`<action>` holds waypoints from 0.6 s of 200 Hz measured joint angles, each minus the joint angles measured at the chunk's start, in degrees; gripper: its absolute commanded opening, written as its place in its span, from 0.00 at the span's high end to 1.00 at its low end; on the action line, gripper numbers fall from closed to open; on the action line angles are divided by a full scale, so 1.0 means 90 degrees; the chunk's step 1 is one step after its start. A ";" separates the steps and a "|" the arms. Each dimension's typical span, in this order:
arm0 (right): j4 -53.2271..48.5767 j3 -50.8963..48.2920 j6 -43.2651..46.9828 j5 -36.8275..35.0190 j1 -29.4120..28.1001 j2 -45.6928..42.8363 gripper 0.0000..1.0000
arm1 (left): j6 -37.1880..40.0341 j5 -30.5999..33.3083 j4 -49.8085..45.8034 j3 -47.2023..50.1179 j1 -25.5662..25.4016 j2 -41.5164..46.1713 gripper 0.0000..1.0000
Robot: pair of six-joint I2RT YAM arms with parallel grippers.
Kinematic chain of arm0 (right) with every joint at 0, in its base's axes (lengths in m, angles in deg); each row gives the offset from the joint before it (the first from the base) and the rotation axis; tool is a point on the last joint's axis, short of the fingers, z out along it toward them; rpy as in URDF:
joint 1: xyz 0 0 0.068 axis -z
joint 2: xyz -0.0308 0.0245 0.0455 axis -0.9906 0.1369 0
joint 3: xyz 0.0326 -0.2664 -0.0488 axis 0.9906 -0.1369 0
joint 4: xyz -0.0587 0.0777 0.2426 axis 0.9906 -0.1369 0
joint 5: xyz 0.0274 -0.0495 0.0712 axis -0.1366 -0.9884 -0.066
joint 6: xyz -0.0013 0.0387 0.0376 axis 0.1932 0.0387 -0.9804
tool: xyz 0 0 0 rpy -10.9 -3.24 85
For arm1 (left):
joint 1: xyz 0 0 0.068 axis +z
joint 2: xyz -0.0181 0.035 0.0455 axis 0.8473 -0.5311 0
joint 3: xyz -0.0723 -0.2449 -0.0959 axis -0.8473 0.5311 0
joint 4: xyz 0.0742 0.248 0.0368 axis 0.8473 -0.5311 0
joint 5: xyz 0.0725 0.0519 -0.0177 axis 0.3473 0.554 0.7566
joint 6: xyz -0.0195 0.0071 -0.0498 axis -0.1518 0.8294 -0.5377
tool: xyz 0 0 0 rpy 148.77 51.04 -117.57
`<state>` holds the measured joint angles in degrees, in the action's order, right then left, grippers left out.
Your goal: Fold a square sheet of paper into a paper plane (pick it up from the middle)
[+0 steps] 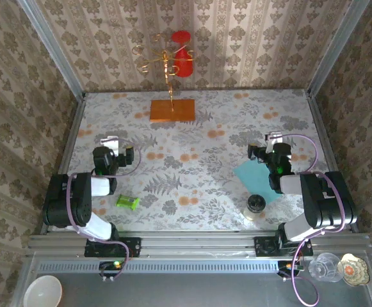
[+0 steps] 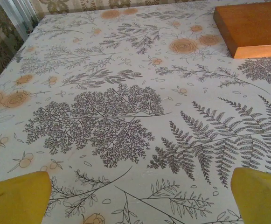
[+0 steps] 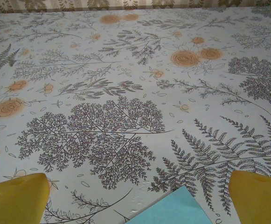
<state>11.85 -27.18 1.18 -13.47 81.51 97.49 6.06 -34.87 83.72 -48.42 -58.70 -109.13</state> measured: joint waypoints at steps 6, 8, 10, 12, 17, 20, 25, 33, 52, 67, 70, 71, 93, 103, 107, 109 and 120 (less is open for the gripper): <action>0.0002 0.0002 0.0000 0.0000 0.0000 0.0005 0.00 | 0.0005 0.0000 0.0007 -0.0010 0.0000 0.0000 0.00; 0.0002 0.0002 -0.0002 0.0000 0.0000 0.0007 0.00 | 0.0005 0.0000 0.0012 -0.0012 0.0000 0.0000 0.00; 0.0002 0.0002 -0.0002 0.0000 0.0000 0.0010 0.00 | 0.0005 0.0000 0.0019 -0.0015 0.0000 0.0000 0.00; 0.0002 0.0002 -0.0002 0.0000 0.0000 0.0012 0.00 | 0.0005 0.0002 0.0024 -0.0015 0.0000 0.0000 0.00; 0.0005 0.0002 -0.0002 0.0000 0.0000 0.0017 0.00 | 0.0005 0.0002 0.0032 -0.0017 0.0000 0.0000 0.00; 0.0002 0.0002 -0.0002 0.0000 0.0000 0.0022 0.00 | 0.0007 0.0000 0.0036 -0.0017 0.0000 0.0000 0.00; 0.0002 0.0002 -0.0002 0.0000 0.0000 0.0022 0.00 | 0.0007 0.0000 0.0046 -0.0017 0.0000 0.0000 0.00; 0.0005 0.0002 -0.0002 0.0000 0.0000 0.0027 0.00 | 0.0007 0.0002 0.0056 -0.0017 0.0000 0.0000 0.00; 0.0007 0.0002 -0.0002 0.0000 0.0000 0.0027 0.00 | 0.0007 0.0002 0.0080 -0.0017 0.0000 0.0000 0.00; 0.0022 0.0002 -0.0002 0.0000 0.0000 0.0027 0.00 | 0.0007 0.0000 0.0100 -0.0017 0.0000 0.0000 0.00; 0.0032 0.0002 -0.0002 0.0000 0.0000 0.0027 0.00 | 0.0007 0.0000 0.0104 -0.0017 0.0000 0.0000 0.00; 0.0036 0.0002 -0.0002 0.0000 0.0000 0.0027 0.00 | 0.0007 0.0000 0.0104 -0.0017 0.0000 0.0000 0.00; 0.0114 0.0002 -0.0002 0.0000 0.0000 0.0027 0.00 | 0.0007 0.0000 0.0117 -0.0019 0.0000 0.0000 0.00; 0.0119 0.0002 -0.0002 0.0000 0.0000 0.0027 0.00 | 0.0007 0.0000 0.0119 -0.0019 0.0000 -0.0010 0.00; 0.0121 0.0002 -0.0002 0.0000 0.0000 0.0027 0.00 | 0.0007 0.0000 0.0117 -0.0019 0.0000 -0.0015 0.00; 0.0121 0.0002 0.0000 0.0000 0.0000 0.0027 0.00 | 0.0007 0.0000 0.0119 -0.0022 0.0000 -0.0022 0.00; 0.0129 0.0002 -0.0002 0.0000 0.0000 0.0027 0.00 | 0.0007 -0.0002 0.0117 -0.0022 0.0002 -0.0034 0.00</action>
<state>13.01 -27.16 1.16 -13.47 81.51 97.73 6.12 -34.89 84.77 -48.62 -58.67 -109.44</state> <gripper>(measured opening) 0.999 0.999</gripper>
